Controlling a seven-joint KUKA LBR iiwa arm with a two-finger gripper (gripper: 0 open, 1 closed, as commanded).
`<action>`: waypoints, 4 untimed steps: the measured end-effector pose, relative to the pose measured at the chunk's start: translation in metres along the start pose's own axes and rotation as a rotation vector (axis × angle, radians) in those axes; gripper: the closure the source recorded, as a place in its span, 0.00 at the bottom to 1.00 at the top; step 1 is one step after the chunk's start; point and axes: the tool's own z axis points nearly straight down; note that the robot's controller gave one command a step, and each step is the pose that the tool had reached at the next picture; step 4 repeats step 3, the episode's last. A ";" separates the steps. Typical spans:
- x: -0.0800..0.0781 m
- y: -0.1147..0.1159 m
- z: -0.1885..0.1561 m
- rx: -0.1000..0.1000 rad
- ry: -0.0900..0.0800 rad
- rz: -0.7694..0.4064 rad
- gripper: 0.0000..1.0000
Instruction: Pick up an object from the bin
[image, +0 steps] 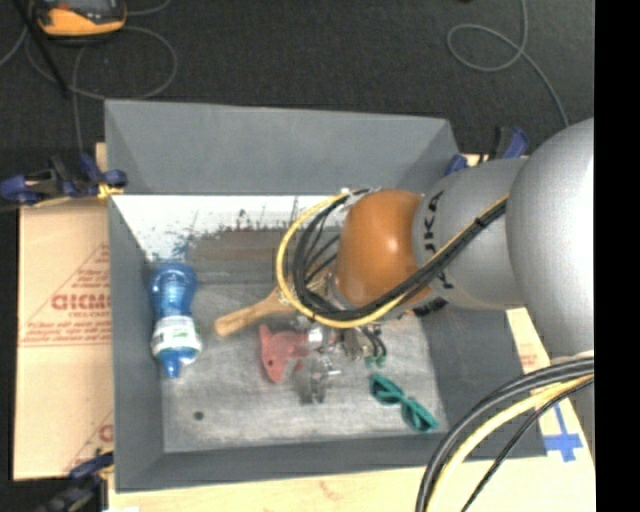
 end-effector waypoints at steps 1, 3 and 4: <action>-0.004 0.016 0.004 0.002 -0.003 0.239 1.00; -0.005 0.021 -0.130 0.002 0.000 0.219 1.00; -0.005 0.021 -0.130 0.002 0.000 0.219 1.00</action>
Offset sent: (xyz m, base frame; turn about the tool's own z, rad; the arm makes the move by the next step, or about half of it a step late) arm 0.0000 0.0000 0.0000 0.0000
